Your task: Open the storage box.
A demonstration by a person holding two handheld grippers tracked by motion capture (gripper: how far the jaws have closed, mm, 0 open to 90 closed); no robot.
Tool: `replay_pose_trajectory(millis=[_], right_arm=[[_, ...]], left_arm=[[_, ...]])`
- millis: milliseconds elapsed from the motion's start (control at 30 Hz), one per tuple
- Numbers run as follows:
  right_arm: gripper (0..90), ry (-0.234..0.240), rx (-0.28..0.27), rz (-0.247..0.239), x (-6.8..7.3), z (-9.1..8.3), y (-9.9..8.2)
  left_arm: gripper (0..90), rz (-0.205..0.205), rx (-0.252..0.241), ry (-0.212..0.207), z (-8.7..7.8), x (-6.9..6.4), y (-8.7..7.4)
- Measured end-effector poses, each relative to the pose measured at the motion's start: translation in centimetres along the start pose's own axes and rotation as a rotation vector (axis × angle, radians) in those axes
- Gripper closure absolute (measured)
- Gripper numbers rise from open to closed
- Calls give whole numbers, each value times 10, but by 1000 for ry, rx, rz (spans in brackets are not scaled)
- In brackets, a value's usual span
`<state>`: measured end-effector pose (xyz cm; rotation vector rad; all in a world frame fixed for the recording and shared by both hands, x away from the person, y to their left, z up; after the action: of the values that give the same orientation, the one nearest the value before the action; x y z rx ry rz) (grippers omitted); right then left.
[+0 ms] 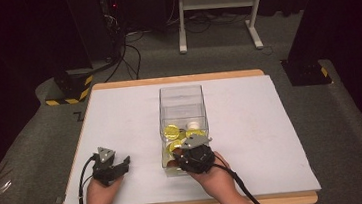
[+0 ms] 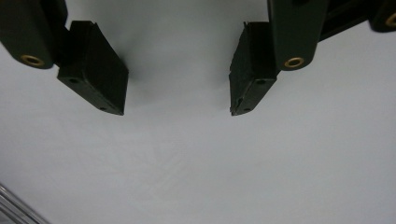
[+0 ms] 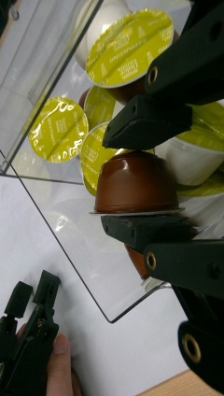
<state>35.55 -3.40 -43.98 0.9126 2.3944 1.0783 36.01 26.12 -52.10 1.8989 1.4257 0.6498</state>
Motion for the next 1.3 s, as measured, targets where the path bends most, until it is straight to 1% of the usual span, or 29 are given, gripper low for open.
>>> replay_pose_trajectory(millis=[67, 133, 200, 300, 433, 500, 533, 600, 667, 833, 1100, 1300], right_arm=[[550, 2, 12, 1, 1, 2, 0], [547, -7, 13, -13, 3, 3, 1], [539, -9, 22, -9, 4, 4, 2], [516, -6, 57, -24, 4, 9, 1], [539, -14, 54, -34, 5, 10, 2], [555, -20, 42, -34, 4, 8, 2], [576, -26, 35, -36, 3, 7, 2], [579, -25, 20, -26, 1, 4, 2], [583, -23, 19, -20, 1, 4, 2], [588, -31, 1, -23, 0, 2, 1], [589, -30, -59, 6, 0, -7, 4], [588, -32, -99, 14, -2, -11, 5]], left_arm=[[375, 0, 0, 0, 0, 0, 0], [375, 0, 0, 0, 0, 0, 0], [375, 0, 0, 0, 0, 0, 0], [375, -1, 0, 0, 0, 0, 0], [375, 0, 0, 0, 0, 0, 0], [375, 0, 0, 0, 0, 0, 0], [375, 0, 0, 0, 0, 0, 0], [375, 0, 0, 0, 0, 0, 0], [376, -1, 0, 0, 0, 0, 0], [376, 0, 1, -3, 0, 0, 0], [376, 1, 1, -4, 0, 0, 0], [375, 0, -1, -2, 0, 0, 0]])
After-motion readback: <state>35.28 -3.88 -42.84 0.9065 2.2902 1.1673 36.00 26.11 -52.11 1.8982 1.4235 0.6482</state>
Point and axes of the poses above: each handheld gripper's, and its own axes: z roughly forward along the jaws, y roughly out of its top, x roughly to its left, the point moved 2 cm from there along z, roughly forward along the jaws, and after that the axes turned 2 degrees about -y, right-handed, at the moved point
